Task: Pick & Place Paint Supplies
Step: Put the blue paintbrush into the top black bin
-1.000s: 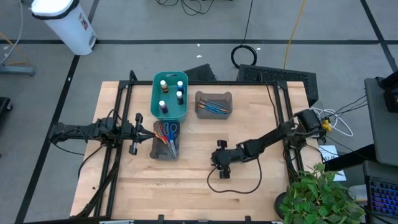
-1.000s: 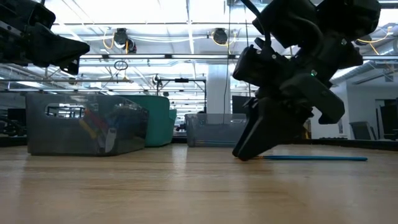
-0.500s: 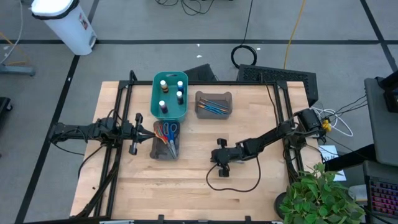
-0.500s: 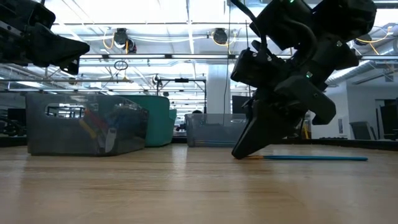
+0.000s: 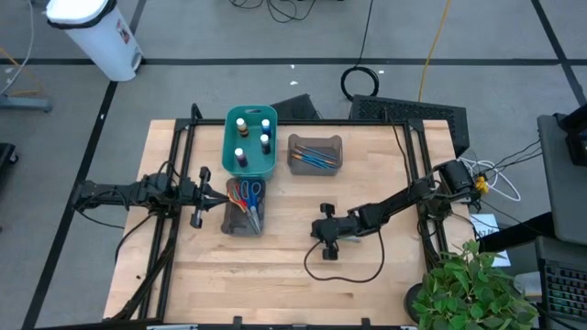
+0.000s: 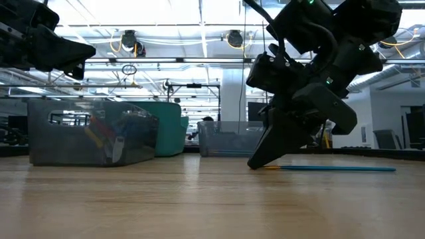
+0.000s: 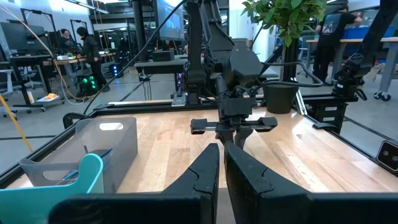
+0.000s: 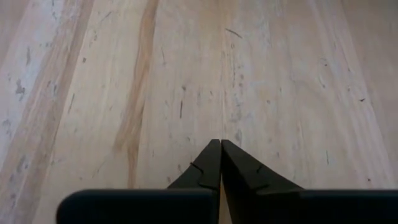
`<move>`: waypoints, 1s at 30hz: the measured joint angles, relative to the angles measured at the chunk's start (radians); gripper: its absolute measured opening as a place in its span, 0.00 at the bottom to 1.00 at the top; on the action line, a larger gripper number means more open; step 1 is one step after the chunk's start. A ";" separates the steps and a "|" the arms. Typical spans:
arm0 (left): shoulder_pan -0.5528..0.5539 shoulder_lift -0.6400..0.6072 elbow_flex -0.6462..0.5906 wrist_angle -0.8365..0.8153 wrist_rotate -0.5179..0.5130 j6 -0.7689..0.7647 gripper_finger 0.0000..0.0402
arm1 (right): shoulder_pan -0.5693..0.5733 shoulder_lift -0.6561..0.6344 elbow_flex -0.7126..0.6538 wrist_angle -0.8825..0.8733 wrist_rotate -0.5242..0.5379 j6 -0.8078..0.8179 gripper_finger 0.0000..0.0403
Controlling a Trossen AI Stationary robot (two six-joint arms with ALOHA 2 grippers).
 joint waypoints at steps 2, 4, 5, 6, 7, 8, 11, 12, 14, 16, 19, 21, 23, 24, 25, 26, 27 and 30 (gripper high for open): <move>0.000 0.000 0.000 0.000 0.000 0.000 0.08 | 0.001 -0.001 0.000 0.018 -0.002 -0.013 0.00; 0.000 0.000 0.000 0.000 0.000 0.000 0.08 | 0.001 -0.008 -0.002 0.030 -0.006 -0.022 0.00; 0.000 0.000 0.000 0.000 0.000 0.000 0.08 | 0.001 -0.014 -0.002 0.036 -0.008 -0.021 0.00; 0.000 0.000 0.000 0.000 0.000 0.000 0.08 | 0.001 -0.021 -0.002 0.042 -0.008 -0.021 0.00; 0.000 0.000 0.000 0.000 0.000 0.000 0.08 | 0.001 -0.032 -0.005 0.041 -0.006 -0.021 0.00; 0.000 0.000 0.000 0.000 0.000 0.000 0.08 | 0.001 -0.040 -0.006 0.047 -0.005 -0.021 0.00; 0.000 0.000 0.000 0.000 0.000 0.000 0.08 | 0.001 -0.074 -0.004 0.063 -0.003 -0.020 0.00; 0.000 0.000 0.000 0.000 0.000 0.000 0.08 | 0.001 -0.085 -0.004 0.068 -0.003 -0.020 0.00; 0.000 0.000 0.000 0.000 0.000 0.000 0.08 | 0.000 -0.103 -0.004 0.083 -0.003 -0.020 0.00; 0.000 0.000 0.000 0.000 0.000 0.000 0.08 | -0.002 -0.120 -0.004 0.106 -0.003 -0.023 0.00; 0.000 0.000 0.000 0.000 0.000 0.000 0.08 | -0.009 -0.152 -0.002 0.149 -0.002 -0.028 0.00; 0.000 0.000 0.000 0.000 0.000 0.000 0.08 | -0.020 -0.170 -0.002 0.183 -0.002 -0.028 0.00; 0.000 0.000 0.000 0.000 0.000 0.000 0.08 | -0.030 -0.194 -0.001 0.186 -0.002 -0.028 0.00; 0.000 0.000 0.000 0.000 0.000 0.000 0.08 | -0.037 -0.205 -0.001 0.193 -0.002 -0.028 0.00; 0.000 0.000 0.000 0.000 0.000 0.000 0.08 | -0.045 -0.215 -0.001 0.207 -0.001 -0.029 0.00; 0.000 0.000 0.000 0.000 0.000 0.000 0.08 | -0.051 -0.227 -0.001 0.214 -0.001 -0.032 0.00; 0.000 0.000 0.000 0.000 0.000 0.000 0.08 | -0.057 -0.240 -0.001 0.216 -0.001 -0.041 0.00; 0.000 0.000 0.000 0.000 0.000 0.000 0.08 | -0.082 -0.273 -0.001 0.243 -0.001 -0.068 0.00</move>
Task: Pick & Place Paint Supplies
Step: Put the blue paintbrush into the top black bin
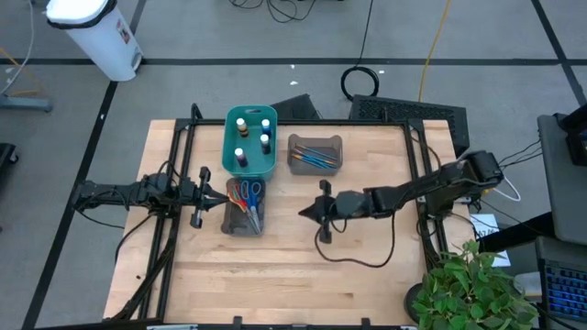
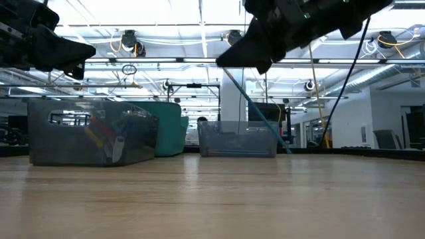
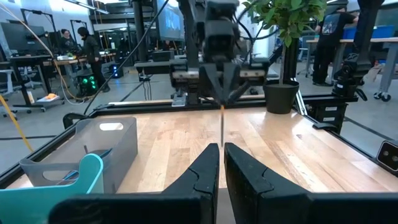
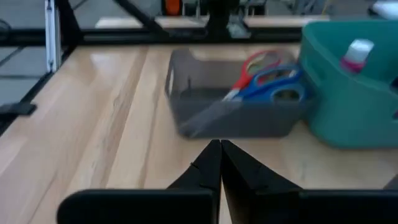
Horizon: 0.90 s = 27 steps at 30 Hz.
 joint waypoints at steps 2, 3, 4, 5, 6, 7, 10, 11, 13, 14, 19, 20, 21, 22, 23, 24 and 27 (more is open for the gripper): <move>0.000 0.000 0.000 0.000 0.000 0.000 0.08 | -0.018 -0.021 0.000 0.005 -0.001 -0.013 0.00; 0.000 0.000 0.000 0.000 0.000 0.000 0.08 | -0.028 -0.032 0.000 0.009 -0.001 -0.018 0.00; 0.000 0.000 0.000 0.000 0.000 0.000 0.08 | -0.037 -0.040 0.000 0.023 0.000 -0.028 0.00; 0.000 0.000 0.000 0.000 0.000 0.000 0.08 | -0.048 -0.047 0.000 0.040 0.000 -0.037 0.00; 0.000 0.000 0.000 0.000 0.000 0.000 0.08 | -0.058 -0.054 0.000 0.053 0.000 -0.047 0.00; 0.000 0.000 0.000 0.000 0.000 0.000 0.08 | -0.068 -0.062 0.000 0.063 -0.001 -0.058 0.00; 0.000 0.000 0.000 0.000 0.000 0.000 0.08 | -0.104 -0.073 0.000 0.125 -0.003 -0.084 0.00; 0.000 0.000 0.000 0.000 0.000 0.000 0.08 | -0.116 -0.078 0.000 0.139 -0.004 -0.087 0.00; 0.000 0.000 0.000 0.000 0.000 0.000 0.08 | -0.142 -0.080 0.000 0.186 -0.003 -0.092 0.00; 0.000 0.000 0.000 0.000 0.000 0.000 0.08 | -0.156 -0.081 0.000 0.204 -0.003 -0.094 0.00; 0.000 0.000 0.000 0.000 0.000 0.000 0.08 | -0.231 -0.080 0.000 0.272 -0.055 -0.091 0.00; 0.000 0.000 0.000 0.000 0.000 0.000 0.08 | -0.247 -0.080 0.000 0.281 -0.057 -0.084 0.00; 0.000 0.000 0.000 0.000 0.000 0.000 0.08 | -0.262 -0.080 0.000 0.287 -0.058 -0.081 0.00; 0.000 0.000 0.000 0.000 0.000 0.000 0.08 | -0.279 -0.080 0.000 0.293 -0.057 -0.082 0.00; 0.000 0.000 0.000 0.000 0.000 0.000 0.08 | -0.294 -0.080 0.000 0.299 -0.058 -0.084 0.00; 0.000 0.000 0.000 0.000 0.000 0.000 0.08 | -0.311 -0.080 0.000 0.303 -0.058 -0.087 0.00; 0.000 0.000 0.000 0.000 0.000 0.000 0.08 | -0.365 -0.080 0.000 0.311 -0.058 -0.084 0.00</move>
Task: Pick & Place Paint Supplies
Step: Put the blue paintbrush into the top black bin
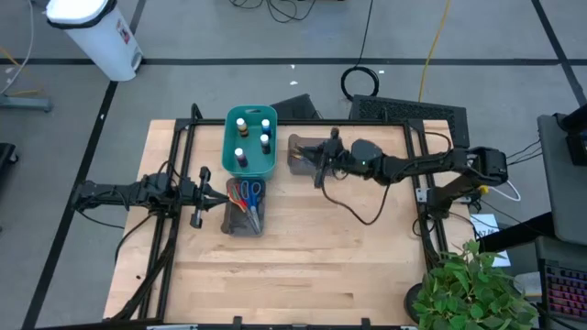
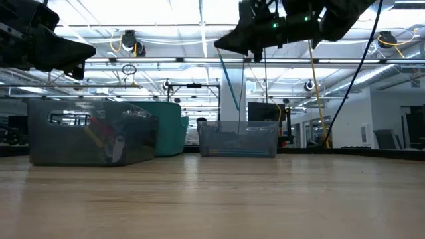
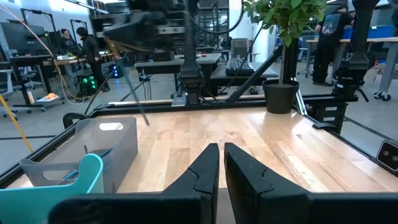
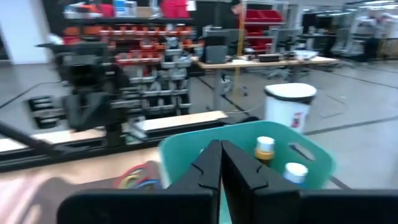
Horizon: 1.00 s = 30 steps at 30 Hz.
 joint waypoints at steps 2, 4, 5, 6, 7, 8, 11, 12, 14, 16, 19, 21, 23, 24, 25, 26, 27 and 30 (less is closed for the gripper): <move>0.000 0.000 0.000 0.000 0.000 0.000 0.08 | -0.035 0.000 0.000 0.001 0.001 0.001 0.00; 0.000 0.000 0.000 0.000 0.000 0.000 0.08 | -0.069 0.000 0.000 0.003 0.001 0.002 0.00; 0.000 0.000 0.000 0.000 0.000 0.000 0.08 | -0.085 0.000 0.000 0.003 0.002 0.002 0.00; 0.000 0.000 0.000 0.000 0.000 0.000 0.08 | -0.100 0.000 0.000 0.003 0.002 0.003 0.00; 0.000 0.000 0.000 0.000 0.000 0.000 0.08 | -0.114 0.000 0.000 0.003 0.003 0.008 0.00; 0.000 0.000 0.000 0.000 0.000 0.000 0.08 | -0.128 0.000 0.000 0.003 0.002 0.013 0.00; 0.000 0.000 0.000 0.000 0.000 0.000 0.08 | -0.161 0.000 0.000 -0.007 0.002 0.001 0.00; 0.000 0.000 0.000 0.000 0.000 0.000 0.08 | -0.171 0.000 0.000 -0.017 0.002 -0.007 0.00; 0.000 0.000 0.000 0.000 0.000 0.000 0.08 | -0.192 0.000 0.000 -0.055 0.003 -0.014 0.00; 0.000 0.000 0.000 0.000 0.000 0.000 0.08 | -0.210 0.000 0.000 -0.108 0.004 -0.011 0.00; 0.000 0.000 0.000 0.000 0.000 0.000 0.08 | -0.228 0.000 0.000 -0.189 0.006 0.005 0.00; 0.000 0.000 0.000 0.000 0.000 0.000 0.08 | -0.232 0.000 0.000 -0.234 0.005 0.002 0.00; 0.000 0.000 0.000 0.000 0.000 0.000 0.08 | -0.234 0.000 0.000 -0.273 0.005 0.002 0.00; 0.000 0.000 0.000 0.000 0.000 0.000 0.08 | -0.234 0.000 0.000 -0.289 0.005 0.002 0.00; 0.000 0.000 0.000 0.000 0.000 0.000 0.08 | -0.234 0.000 0.000 -0.302 0.005 0.002 0.00; 0.000 0.000 0.000 0.000 0.000 0.000 0.08 | -0.234 0.000 0.000 -0.312 0.005 0.002 0.00; 0.000 0.000 0.000 0.000 0.000 0.000 0.08 | -0.234 0.000 0.000 -0.321 0.005 0.002 0.00; 0.000 0.000 0.000 0.000 0.000 0.000 0.08 | -0.234 0.000 0.000 -0.340 0.005 0.003 0.00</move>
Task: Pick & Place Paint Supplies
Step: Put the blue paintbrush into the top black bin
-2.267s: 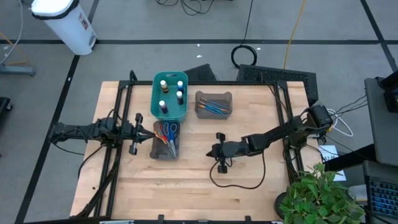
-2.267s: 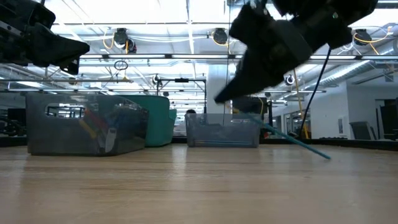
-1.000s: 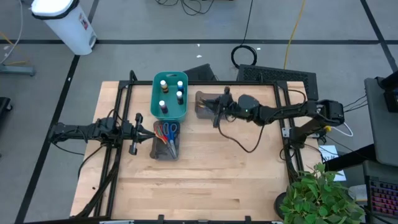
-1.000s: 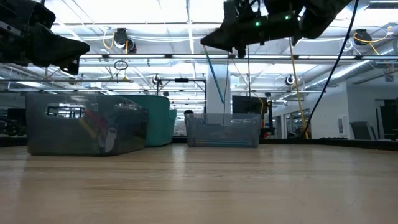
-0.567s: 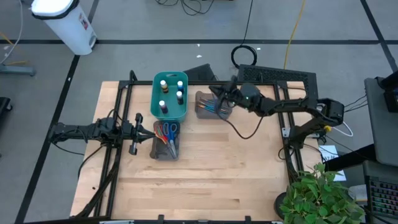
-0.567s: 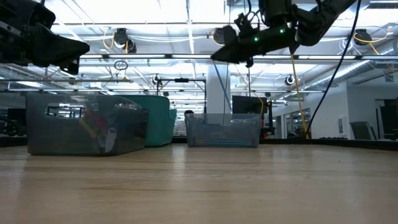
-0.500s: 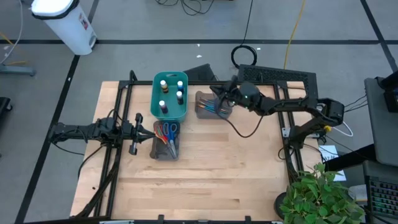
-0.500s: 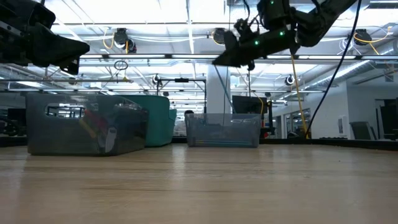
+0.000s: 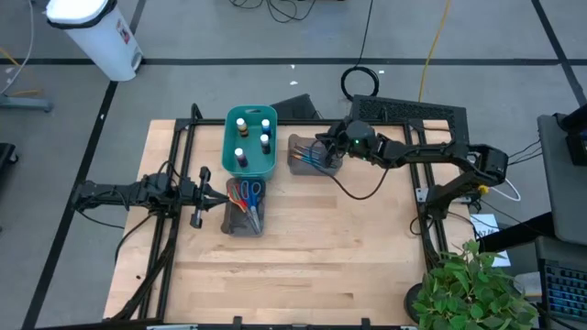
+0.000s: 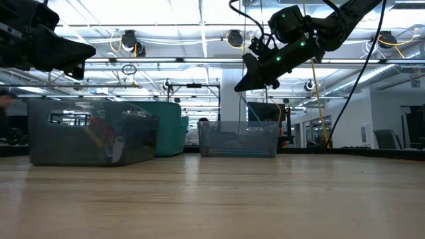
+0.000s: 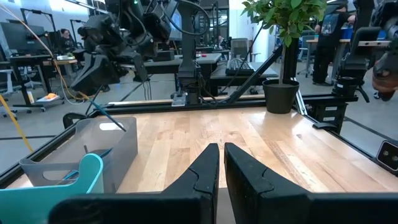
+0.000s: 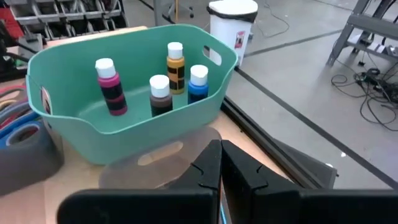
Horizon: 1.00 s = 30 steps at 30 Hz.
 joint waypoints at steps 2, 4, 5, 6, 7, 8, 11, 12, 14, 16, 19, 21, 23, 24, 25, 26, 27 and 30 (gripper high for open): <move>0.000 0.000 0.000 0.000 0.000 0.000 0.08 | 0.000 0.000 0.000 -0.009 0.000 0.010 0.00; 0.000 0.000 0.000 0.000 0.000 0.000 0.08 | 0.000 0.000 0.000 -0.011 0.000 0.024 0.00; 0.000 0.000 0.000 0.000 0.000 0.000 0.08 | 0.000 0.000 0.000 -0.012 0.000 0.028 0.00; 0.000 0.000 0.000 0.000 0.000 0.000 0.08 | 0.000 0.000 0.000 -0.016 0.000 0.029 0.00; 0.000 0.000 0.000 0.000 0.000 0.000 0.08 | 0.000 0.003 0.000 -0.017 0.000 0.029 0.00; 0.000 0.000 0.000 0.000 0.000 0.000 0.08 | 0.000 0.012 -0.001 -0.010 0.002 0.031 0.00; 0.000 0.000 0.000 0.000 0.000 0.000 0.08 | -0.004 0.034 -0.024 0.006 0.003 0.050 0.00; 0.000 0.000 0.000 0.000 0.000 0.000 0.08 | -0.007 0.045 -0.031 0.020 0.003 0.051 0.00; 0.000 0.000 0.000 0.000 0.000 0.000 0.08 | -0.008 0.062 -0.046 0.050 0.004 0.052 0.00; 0.000 0.000 0.000 0.000 0.000 0.000 0.08 | -0.010 0.062 -0.069 0.072 0.006 0.052 0.00; 0.000 0.000 0.000 0.000 0.000 0.000 0.08 | -0.010 0.062 -0.091 0.109 0.005 0.052 0.00; 0.000 0.000 0.000 0.000 0.000 0.000 0.08 | -0.010 0.062 -0.103 0.138 0.005 0.052 0.00; 0.000 0.000 0.000 0.000 0.000 0.000 0.08 | -0.010 0.062 -0.113 0.175 0.002 0.052 0.00; 0.000 0.000 0.000 0.000 0.000 0.000 0.08 | -0.010 0.062 -0.117 0.191 0.001 0.052 0.00; 0.000 0.000 0.000 0.000 0.000 0.000 0.08 | -0.010 0.062 -0.119 0.201 0.001 0.052 0.00; 0.000 0.000 0.000 0.000 0.000 0.000 0.08 | -0.010 0.061 -0.120 0.203 0.001 0.050 0.00; 0.000 0.000 0.000 0.000 0.000 0.000 0.08 | -0.010 0.061 -0.120 0.203 0.001 0.048 0.00; 0.000 0.000 0.000 0.000 0.000 0.000 0.08 | -0.010 0.062 -0.121 0.202 0.001 0.045 0.00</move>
